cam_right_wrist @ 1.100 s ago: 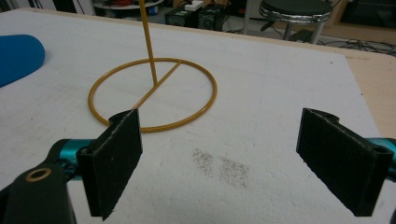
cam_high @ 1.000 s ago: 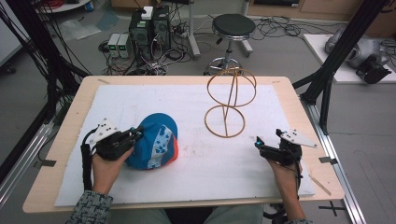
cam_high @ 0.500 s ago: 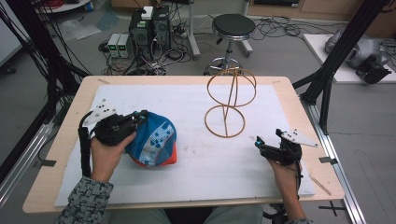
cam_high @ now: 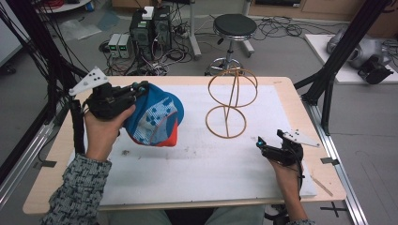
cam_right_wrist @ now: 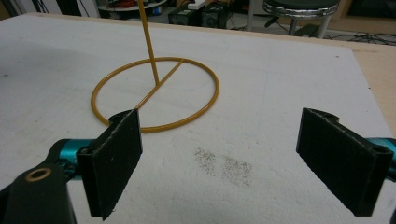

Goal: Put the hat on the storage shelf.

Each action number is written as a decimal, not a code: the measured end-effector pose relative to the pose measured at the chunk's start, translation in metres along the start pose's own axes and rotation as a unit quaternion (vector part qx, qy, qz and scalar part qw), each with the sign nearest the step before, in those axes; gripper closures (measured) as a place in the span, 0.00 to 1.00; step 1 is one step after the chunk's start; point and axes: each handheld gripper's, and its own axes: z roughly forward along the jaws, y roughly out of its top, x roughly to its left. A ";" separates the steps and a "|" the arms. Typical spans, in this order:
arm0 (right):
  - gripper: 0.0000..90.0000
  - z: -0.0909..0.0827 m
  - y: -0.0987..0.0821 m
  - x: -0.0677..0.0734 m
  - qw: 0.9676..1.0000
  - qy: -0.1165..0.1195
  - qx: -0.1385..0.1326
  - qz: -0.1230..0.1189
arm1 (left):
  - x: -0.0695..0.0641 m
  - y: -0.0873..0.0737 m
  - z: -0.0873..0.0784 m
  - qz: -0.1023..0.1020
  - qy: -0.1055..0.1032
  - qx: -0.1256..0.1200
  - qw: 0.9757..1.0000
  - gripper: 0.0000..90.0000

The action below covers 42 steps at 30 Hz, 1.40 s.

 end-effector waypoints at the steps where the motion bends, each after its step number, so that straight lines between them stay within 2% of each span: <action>1: 0.15 0.000 0.000 0.000 1.000 0.000 0.000 0.002 | 0.000 0.012 0.003 0.004 -0.003 -0.009 1.000 0.99; 3: 0.15 -0.001 0.000 0.000 1.000 0.000 0.000 0.004 | -0.001 0.016 0.004 0.005 -0.004 -0.012 1.000 0.99; 4: 0.15 -0.001 0.000 0.000 1.000 0.000 0.000 0.005 | -0.001 0.026 0.008 0.009 -0.008 -0.017 1.000 0.99; 6: 0.15 -0.001 0.000 0.000 1.000 0.000 -0.001 0.004 | -0.002 0.031 0.011 0.008 -0.008 -0.021 1.000 0.99; 8: 0.15 0.000 0.000 0.000 1.000 0.003 -0.001 0.003 | -0.002 0.044 0.023 0.003 -0.016 -0.025 1.000 0.99; 10: 0.15 0.000 0.000 0.000 1.000 0.003 0.000 0.002 | -0.003 0.047 0.025 0.002 -0.015 -0.027 1.000 0.99; 14: 0.15 0.000 0.000 0.000 1.000 0.003 0.000 0.002 | -0.006 0.063 0.039 0.005 -0.022 -0.039 0.999 0.99; 19: 0.15 0.001 0.000 -0.001 1.000 0.004 -0.001 0.003 | -0.011 0.080 0.057 -0.002 -0.041 -0.054 0.998 0.99; 20: 0.15 0.001 0.000 -0.001 1.000 0.004 -0.001 0.003 | -0.011 0.080 0.057 -0.002 -0.041 -0.054 0.998 0.99; 26: 0.15 0.001 0.000 0.000 1.000 0.006 0.000 0.007 | -0.016 0.095 0.084 -0.017 -0.057 -0.076 0.995 0.99; 27: 0.15 0.001 0.000 -0.001 1.000 0.006 0.000 0.005 | -0.016 0.095 0.084 -0.017 -0.057 -0.076 0.995 0.99; 29: 0.15 0.001 0.000 -0.001 1.000 0.006 -0.001 0.003 | -0.020 0.101 0.096 -0.016 -0.062 -0.084 0.994 0.99; 35: 0.15 0.001 0.000 -0.002 1.000 0.008 -0.002 0.005 | -0.030 0.110 0.115 -0.011 -0.072 -0.087 0.994 0.99; 37: 0.15 0.000 -0.001 -0.002 1.000 0.009 0.001 0.006 | -0.035 0.113 0.126 -0.014 -0.082 -0.092 0.992 0.99; 42: 0.15 0.000 -0.001 -0.003 1.000 0.008 0.003 0.005 | -0.039 0.114 0.140 -0.018 -0.087 -0.087 0.992 0.99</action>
